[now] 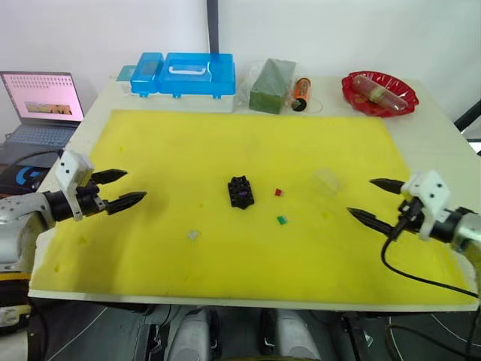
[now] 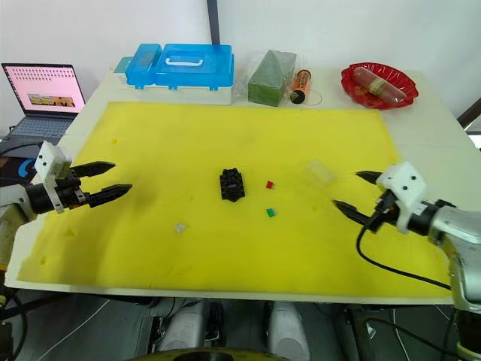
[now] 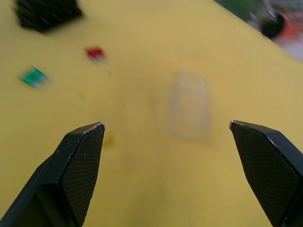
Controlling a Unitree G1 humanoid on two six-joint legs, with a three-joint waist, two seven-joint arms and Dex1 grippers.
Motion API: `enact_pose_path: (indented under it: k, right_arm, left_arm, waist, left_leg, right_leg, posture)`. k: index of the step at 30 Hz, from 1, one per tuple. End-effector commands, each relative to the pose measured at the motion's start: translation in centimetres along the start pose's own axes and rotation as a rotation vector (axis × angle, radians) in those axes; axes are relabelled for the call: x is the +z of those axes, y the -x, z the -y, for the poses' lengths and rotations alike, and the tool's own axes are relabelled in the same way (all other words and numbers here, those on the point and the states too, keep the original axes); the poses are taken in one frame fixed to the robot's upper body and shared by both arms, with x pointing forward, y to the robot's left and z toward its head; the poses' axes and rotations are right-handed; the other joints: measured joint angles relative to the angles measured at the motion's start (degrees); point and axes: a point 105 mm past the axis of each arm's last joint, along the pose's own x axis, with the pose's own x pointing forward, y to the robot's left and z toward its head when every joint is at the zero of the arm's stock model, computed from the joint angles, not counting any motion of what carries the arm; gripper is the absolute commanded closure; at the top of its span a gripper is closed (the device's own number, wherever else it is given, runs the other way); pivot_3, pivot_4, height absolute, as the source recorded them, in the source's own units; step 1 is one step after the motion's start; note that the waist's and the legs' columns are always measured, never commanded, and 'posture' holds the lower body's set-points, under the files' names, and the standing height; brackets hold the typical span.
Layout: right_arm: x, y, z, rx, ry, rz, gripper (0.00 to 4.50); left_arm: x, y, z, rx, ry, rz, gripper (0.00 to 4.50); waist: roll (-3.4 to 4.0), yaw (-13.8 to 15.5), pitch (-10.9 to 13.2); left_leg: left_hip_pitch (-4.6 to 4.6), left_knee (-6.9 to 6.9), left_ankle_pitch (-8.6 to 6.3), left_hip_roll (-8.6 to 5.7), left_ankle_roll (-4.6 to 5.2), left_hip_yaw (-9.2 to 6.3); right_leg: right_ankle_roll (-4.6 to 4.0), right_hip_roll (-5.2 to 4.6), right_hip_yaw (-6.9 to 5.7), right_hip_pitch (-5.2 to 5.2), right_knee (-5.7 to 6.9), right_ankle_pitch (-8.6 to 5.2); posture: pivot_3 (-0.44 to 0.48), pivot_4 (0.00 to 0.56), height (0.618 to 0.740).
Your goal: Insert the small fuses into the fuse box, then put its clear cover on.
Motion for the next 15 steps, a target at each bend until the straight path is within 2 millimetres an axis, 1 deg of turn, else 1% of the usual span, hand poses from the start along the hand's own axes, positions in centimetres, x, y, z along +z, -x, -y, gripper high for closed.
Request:
enact_pose_path:
  k: [1, 2, 3, 5, 7, 8, 10, 15]
  right_arm:
    - [3.8, -1.9, -3.9, 0.154, 0.05, 0.107, 0.02]
    - [4.7, -2.4, -5.1, 0.211, 0.066, 0.129, 0.02]
    - [5.3, -2.7, -6.0, 0.247, 0.076, 0.141, 0.02]
    - [6.2, -3.2, -7.5, 0.311, 0.089, 0.16, 0.02]
    - [7.1, -3.9, -9.0, 0.379, 0.087, 0.187, 0.02]
    - [7.4, -4.0, -9.5, 0.398, 0.086, 0.192, 0.02]
    - [7.7, -4.5, -10.3, 0.435, 0.087, 0.197, 0.02]
    - [8.1, -5.5, -11.4, 0.489, 0.106, 0.211, 0.02]
  left_arm:
    - [3.2, 1.4, 3.2, -0.179, 0.419, 0.05, 0.0]
    - [3.5, 2.0, 4.4, -0.27, 0.571, 0.034, 0.0]
    - [3.7, 2.5, 5.3, -0.331, 0.666, 0.018, 0.0]
    - [3.0, 3.1, 6.5, -0.412, 0.802, -0.029, 0.0]
    - [1.5, 3.0, 7.6, -0.461, 0.905, -0.084, 0.0]
    - [1.1, 2.9, 7.9, -0.471, 0.933, -0.098, 0.0]
    - [0.1, 2.2, 8.6, -0.485, 0.971, -0.147, 0.0]
    - [-0.9, -0.3, 8.6, -0.472, 1.016, -0.174, 0.0]
  waist:
    - [-0.01, 0.0, 0.0]
    - [0.0, 0.0, 0.0]
    - [-0.02, 0.0, 0.0]
    - [-0.02, 0.0, 0.0]
    - [-0.02, 0.0, 0.0]
    - [-0.02, 0.0, 0.0]
    - [-0.07, 0.1, 0.0]
    - [-0.11, 1.2, 0.0]
  left_leg:
    - [-0.01, 0.0, 0.0, 0.0, 0.0, -0.03]
    - [-0.01, 0.0, 0.0, 0.0, 0.0, -0.06]
    - [-0.01, 0.0, 0.0, -0.01, 0.0, -0.08]
    - [0.0, 0.01, 0.0, -0.05, 0.0, -0.11]
    - [0.02, 0.01, 0.01, -0.07, -0.01, -0.11]
    - [0.03, 0.01, 0.02, -0.06, -0.03, -0.12]
    - [0.05, 0.01, 0.05, -0.06, -0.09, -0.15]
    - [0.04, 0.02, 0.06, -0.13, -0.15, -0.23]
  right_leg:
    - [0.01, -0.01, 0.05, 0.0, 0.01, -0.01]
    - [0.02, 0.0, 0.05, 0.01, 0.0, -0.01]
    - [0.05, 0.01, 0.05, 0.03, 0.01, -0.03]
    - [0.11, 0.02, 0.04, 0.05, 0.01, -0.07]
    - [0.14, 0.01, 0.04, 0.06, 0.02, -0.09]
    - [0.13, -0.02, 0.05, 0.07, 0.03, -0.09]
    - [0.11, -0.17, 0.06, 0.05, 0.07, -0.09]
    - [-0.14, -0.25, 0.01, 0.11, -0.01, -0.14]
  posture:
    - [0.0, 0.15, 0.74]
    - [0.0, 0.15, 0.74]
    - [0.0, 0.15, 0.74]
    - [0.0, 0.15, 0.74]
    - [0.0, 0.15, 0.74]
    - [0.0, 0.15, 0.74]
    - [0.0, 0.15, 0.74]
    - [0.0, 0.15, 0.74]
